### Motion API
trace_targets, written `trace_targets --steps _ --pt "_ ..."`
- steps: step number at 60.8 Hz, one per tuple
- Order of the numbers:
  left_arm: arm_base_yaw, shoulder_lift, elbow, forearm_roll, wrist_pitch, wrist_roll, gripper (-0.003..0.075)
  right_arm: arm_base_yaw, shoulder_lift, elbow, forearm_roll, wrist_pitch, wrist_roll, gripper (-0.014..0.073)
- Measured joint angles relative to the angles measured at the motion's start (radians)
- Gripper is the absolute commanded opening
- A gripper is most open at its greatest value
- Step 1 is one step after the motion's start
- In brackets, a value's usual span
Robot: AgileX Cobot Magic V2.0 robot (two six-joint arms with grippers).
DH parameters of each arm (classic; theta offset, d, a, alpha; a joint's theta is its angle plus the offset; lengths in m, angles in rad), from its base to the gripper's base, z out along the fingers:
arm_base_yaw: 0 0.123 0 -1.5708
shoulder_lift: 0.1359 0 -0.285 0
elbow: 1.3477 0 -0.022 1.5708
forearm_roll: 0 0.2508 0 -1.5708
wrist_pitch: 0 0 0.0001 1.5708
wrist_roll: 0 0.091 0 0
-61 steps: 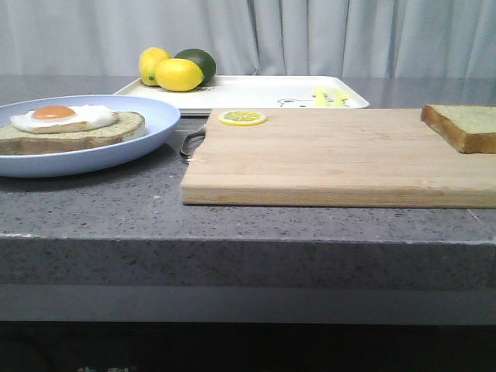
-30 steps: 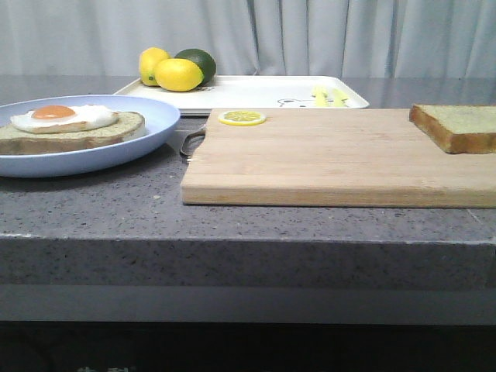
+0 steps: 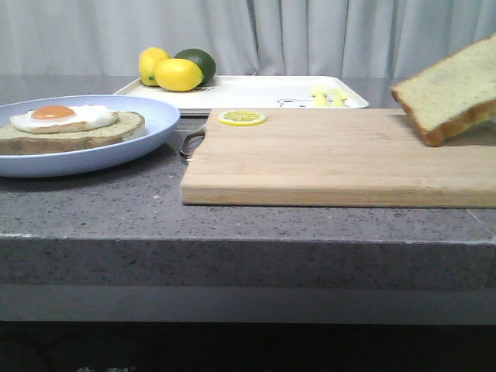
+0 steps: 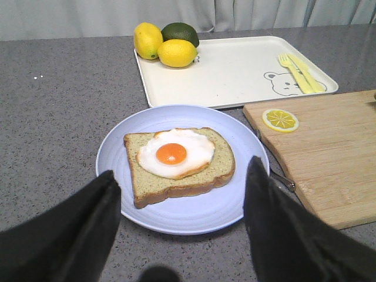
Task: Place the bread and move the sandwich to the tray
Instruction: 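Lift the bread slice and carry it over the egg-topped bread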
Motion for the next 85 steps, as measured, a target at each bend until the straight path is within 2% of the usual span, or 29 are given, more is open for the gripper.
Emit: trace_targets --steps 15,27,36,52,67,80,85 --pt "0.0 0.0 0.0 0.0 0.0 0.0 0.044 0.224 -0.015 0.0 0.244 -0.004 0.0 0.0058" --pt "0.0 0.0 0.0 0.0 0.0 0.0 0.044 0.465 -0.015 0.0 0.432 -0.035 0.0 0.0058" --pt "0.0 0.0 0.0 0.0 0.0 0.0 0.044 0.651 -0.015 0.0 0.535 -0.195 0.003 0.0058" --pt "0.0 0.0 0.0 0.0 0.0 0.0 0.044 0.948 0.034 -0.099 0.572 -0.576 0.003 0.0058" --pt "0.0 0.0 0.0 0.0 0.0 0.0 0.044 1.094 0.162 -0.24 0.595 -0.76 0.044 0.0058" --pt "0.0 0.0 0.0 0.0 0.0 0.0 0.044 1.137 0.267 -0.287 0.601 -0.81 0.069 0.0062" --pt "0.0 0.0 0.0 0.0 0.0 0.0 0.044 1.138 0.295 -0.288 0.601 -0.82 0.071 0.0101"
